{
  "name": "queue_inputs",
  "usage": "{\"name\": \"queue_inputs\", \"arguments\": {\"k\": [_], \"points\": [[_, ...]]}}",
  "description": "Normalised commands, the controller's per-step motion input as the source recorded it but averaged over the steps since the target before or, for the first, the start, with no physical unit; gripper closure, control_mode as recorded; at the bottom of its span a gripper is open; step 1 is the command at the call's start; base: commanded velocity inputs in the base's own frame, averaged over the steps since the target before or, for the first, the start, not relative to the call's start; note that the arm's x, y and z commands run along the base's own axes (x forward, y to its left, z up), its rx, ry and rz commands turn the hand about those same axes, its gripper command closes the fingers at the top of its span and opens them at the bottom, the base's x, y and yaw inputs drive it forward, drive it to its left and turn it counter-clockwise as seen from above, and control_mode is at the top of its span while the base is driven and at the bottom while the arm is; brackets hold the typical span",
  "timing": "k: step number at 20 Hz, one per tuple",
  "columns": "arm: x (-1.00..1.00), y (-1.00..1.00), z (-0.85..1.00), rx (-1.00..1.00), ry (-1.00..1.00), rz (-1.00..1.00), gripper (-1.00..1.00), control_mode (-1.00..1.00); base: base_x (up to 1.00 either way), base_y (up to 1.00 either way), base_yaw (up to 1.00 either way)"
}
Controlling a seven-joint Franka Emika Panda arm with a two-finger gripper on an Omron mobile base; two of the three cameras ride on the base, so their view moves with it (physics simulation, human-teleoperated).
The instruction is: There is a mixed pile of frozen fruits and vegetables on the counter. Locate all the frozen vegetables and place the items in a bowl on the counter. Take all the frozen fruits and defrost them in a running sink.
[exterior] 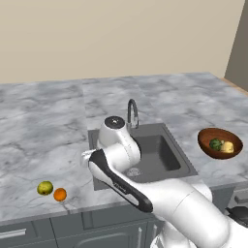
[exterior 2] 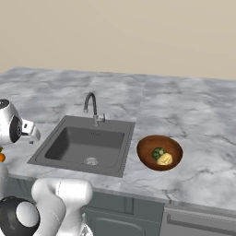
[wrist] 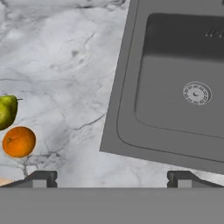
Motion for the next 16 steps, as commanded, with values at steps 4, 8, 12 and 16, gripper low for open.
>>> {"name": "queue_inputs", "arguments": {"k": [4, 8, 12, 16], "points": [[-0.18, 0.62, -0.05, 0.02, 0.00, 0.00, -1.00, -1.00, 0.00, 0.00, 0.00], [-0.27, 0.51, -0.03, 0.04, 0.00, 0.00, -1.00, -1.00, 0.00, 0.00, 0.00], [-0.19, 0.40, -0.06, 0.04, 0.00, 0.00, -1.00, -1.00, 0.00, 0.00, 0.00], [-0.13, 0.41, -0.24, 0.01, 0.03, 0.00, -1.00, -1.00, 0.00, 0.00, 0.00]]}}
